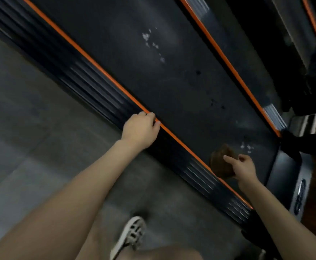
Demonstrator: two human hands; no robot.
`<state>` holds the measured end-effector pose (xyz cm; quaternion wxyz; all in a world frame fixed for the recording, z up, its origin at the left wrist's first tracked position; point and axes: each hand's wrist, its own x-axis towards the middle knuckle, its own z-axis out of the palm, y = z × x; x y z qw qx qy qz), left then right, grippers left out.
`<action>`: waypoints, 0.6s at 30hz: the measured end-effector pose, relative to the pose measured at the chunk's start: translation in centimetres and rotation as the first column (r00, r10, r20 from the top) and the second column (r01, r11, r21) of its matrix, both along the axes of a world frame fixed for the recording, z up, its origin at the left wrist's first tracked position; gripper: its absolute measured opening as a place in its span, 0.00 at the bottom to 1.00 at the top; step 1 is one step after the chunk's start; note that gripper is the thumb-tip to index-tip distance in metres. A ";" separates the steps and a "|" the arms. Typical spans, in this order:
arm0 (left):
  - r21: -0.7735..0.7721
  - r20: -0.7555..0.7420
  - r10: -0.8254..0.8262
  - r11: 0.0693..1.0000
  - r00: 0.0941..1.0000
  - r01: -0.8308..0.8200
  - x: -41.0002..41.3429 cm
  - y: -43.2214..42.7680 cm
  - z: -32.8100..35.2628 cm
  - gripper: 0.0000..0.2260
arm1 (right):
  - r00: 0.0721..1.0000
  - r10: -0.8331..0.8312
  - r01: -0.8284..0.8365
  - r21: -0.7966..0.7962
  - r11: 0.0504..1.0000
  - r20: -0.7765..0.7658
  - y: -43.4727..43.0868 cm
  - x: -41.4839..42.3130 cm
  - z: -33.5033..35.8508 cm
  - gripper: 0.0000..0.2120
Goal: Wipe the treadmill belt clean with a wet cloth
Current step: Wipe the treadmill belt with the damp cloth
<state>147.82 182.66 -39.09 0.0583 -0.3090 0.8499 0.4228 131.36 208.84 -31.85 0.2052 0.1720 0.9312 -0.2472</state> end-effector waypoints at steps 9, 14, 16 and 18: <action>0.076 -0.115 -0.113 0.990 0.987 0.123 -13.9 13.3 -8.2 0.16 | 0.987 -0.024 0.053 0.180 0.982 -0.160 13.4 -12.2 -8.6 0.14; 0.072 -0.137 -0.171 0.981 0.976 0.182 -21.6 23.9 -12.3 0.15 | 0.978 -0.006 0.059 0.254 0.965 -0.207 24.6 -19.1 -12.9 0.18; 0.071 -0.143 -0.209 0.973 0.967 0.221 -25.0 27.9 -13.6 0.15 | 0.970 0.021 0.054 0.300 0.952 -0.241 29.0 -21.7 -13.9 0.17; 0.047 -0.150 -0.222 0.972 0.964 0.231 -28.3 31.6 -14.7 0.16 | 0.949 0.107 0.012 0.372 0.928 -0.297 33.0 -24.0 -14.9 0.16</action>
